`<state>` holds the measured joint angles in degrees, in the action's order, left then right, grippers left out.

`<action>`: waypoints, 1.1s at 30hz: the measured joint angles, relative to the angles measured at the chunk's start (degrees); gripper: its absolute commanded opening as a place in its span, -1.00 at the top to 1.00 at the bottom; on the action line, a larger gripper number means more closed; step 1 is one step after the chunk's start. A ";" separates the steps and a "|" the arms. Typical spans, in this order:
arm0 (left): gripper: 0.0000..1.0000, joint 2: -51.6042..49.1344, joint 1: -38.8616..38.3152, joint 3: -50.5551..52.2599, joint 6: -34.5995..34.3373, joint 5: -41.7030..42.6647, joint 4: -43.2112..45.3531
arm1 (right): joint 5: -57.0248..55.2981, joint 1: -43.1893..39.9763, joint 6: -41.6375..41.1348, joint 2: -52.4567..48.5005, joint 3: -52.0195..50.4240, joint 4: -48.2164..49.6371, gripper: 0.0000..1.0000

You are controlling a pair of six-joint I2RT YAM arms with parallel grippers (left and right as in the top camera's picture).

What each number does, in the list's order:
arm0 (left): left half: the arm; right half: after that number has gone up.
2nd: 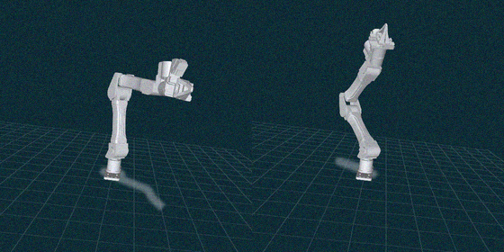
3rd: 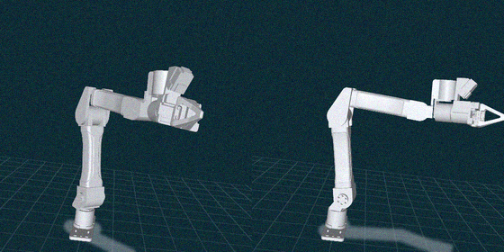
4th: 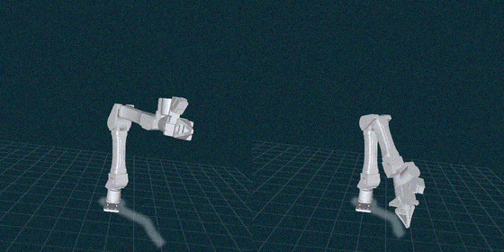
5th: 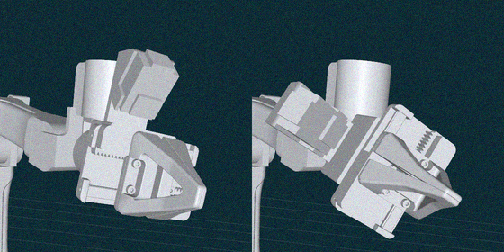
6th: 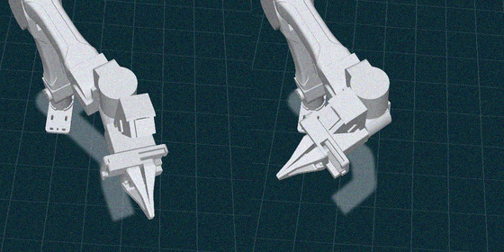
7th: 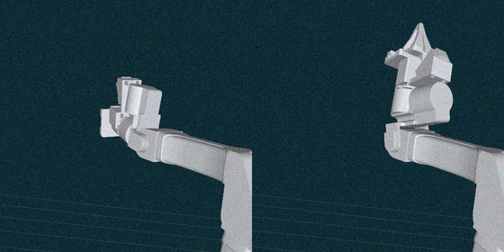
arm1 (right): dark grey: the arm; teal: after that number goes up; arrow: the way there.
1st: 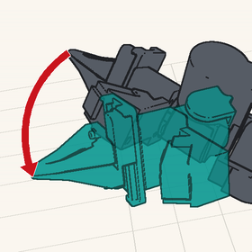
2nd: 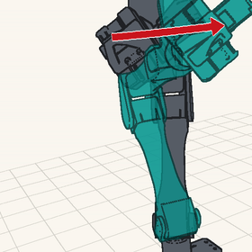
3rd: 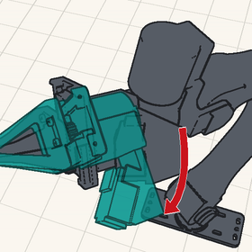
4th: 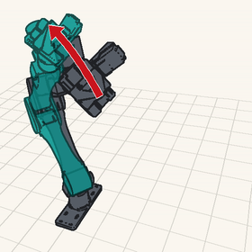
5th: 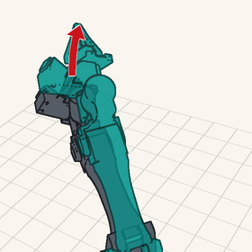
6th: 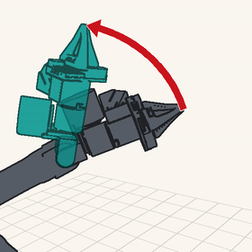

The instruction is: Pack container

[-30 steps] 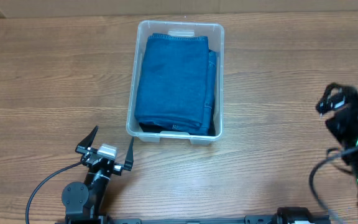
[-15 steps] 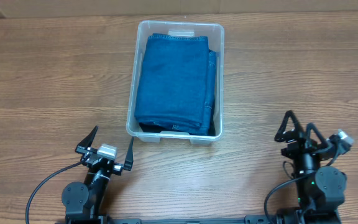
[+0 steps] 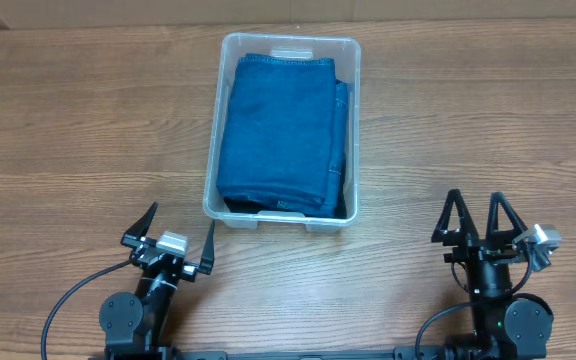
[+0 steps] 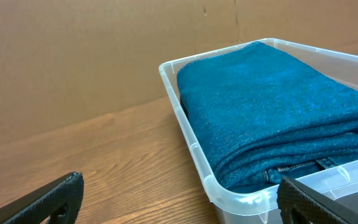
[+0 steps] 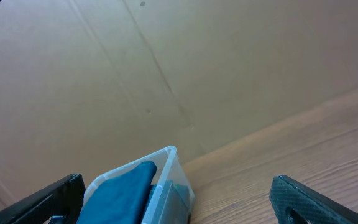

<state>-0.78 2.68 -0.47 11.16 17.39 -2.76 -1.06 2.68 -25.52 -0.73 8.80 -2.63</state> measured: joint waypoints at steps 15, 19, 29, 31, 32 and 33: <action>-1.00 0.00 0.00 0.00 0.00 0.00 0.00 | 0.59 0.00 1.36 0.00 -7.74 6.43 -1.00; -1.00 0.00 0.00 0.00 -0.02 0.00 0.00 | -0.90 0.00 2.19 0.17 -7.74 0.44 -1.00; -1.00 0.00 0.00 0.00 0.00 0.00 0.00 | -2.14 0.00 3.08 0.11 -7.74 -2.08 -1.00; -0.99 0.00 0.00 0.00 0.00 0.00 0.00 | -2.16 0.00 3.04 0.11 -7.74 -2.10 -1.00; -1.00 0.00 0.00 0.00 0.00 0.00 0.00 | -2.16 0.00 3.06 0.11 -7.74 -2.08 -1.00; -1.00 0.00 0.00 0.00 0.00 0.00 0.00 | -2.16 0.00 3.08 0.11 -7.74 -2.10 -1.00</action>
